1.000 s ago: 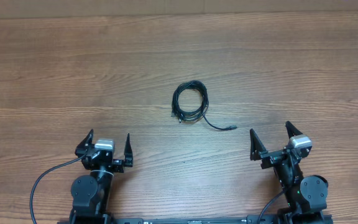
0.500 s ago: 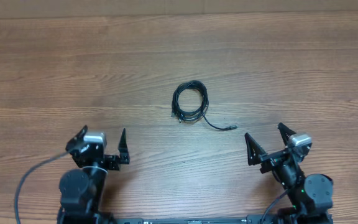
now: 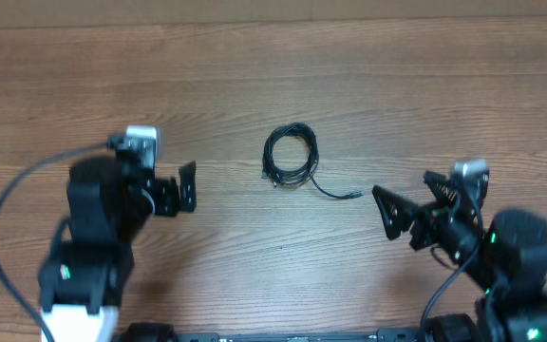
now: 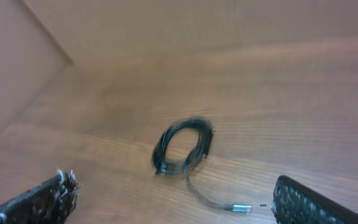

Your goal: Untangle cables

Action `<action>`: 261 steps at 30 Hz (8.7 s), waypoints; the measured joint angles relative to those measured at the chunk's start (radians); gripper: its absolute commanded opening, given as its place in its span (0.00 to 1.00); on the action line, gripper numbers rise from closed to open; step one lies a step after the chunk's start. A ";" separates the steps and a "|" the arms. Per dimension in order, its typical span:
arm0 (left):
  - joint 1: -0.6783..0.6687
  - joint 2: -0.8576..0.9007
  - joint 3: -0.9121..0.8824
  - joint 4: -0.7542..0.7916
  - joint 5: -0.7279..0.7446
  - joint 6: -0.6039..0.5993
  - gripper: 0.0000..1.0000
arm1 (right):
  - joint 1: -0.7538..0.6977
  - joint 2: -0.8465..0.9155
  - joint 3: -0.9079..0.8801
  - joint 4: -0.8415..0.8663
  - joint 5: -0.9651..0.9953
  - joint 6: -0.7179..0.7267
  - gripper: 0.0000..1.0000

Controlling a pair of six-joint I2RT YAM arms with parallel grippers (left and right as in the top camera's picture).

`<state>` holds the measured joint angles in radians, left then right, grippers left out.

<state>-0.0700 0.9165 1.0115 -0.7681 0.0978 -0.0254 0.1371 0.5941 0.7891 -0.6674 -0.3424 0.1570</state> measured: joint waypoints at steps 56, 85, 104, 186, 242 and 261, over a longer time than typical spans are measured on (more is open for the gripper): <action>-0.455 1.211 0.529 -0.021 -0.103 -0.916 0.04 | 0.000 0.713 0.634 -0.507 0.087 0.156 0.98; -0.307 0.890 0.636 -0.217 0.470 -0.014 0.04 | 0.025 0.811 0.629 -0.470 -0.105 0.037 0.88; -0.161 0.890 0.636 -0.318 0.932 -0.235 0.04 | 0.284 1.030 0.623 -0.267 0.093 0.143 0.75; -0.454 0.873 0.637 -0.246 0.079 -0.552 0.18 | 0.245 1.126 0.615 -0.422 0.282 0.481 0.04; -0.045 0.811 0.659 -0.320 1.062 0.021 0.04 | 0.103 0.951 0.610 -0.316 -0.233 0.327 0.65; -0.026 0.811 0.658 -0.187 1.254 -0.195 0.04 | 0.240 0.972 0.610 -0.139 -0.229 0.389 0.55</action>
<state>-0.0963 1.7279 1.6695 -0.9554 1.3521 -0.2207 0.3771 1.5665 1.3991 -0.8066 -0.5713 0.5461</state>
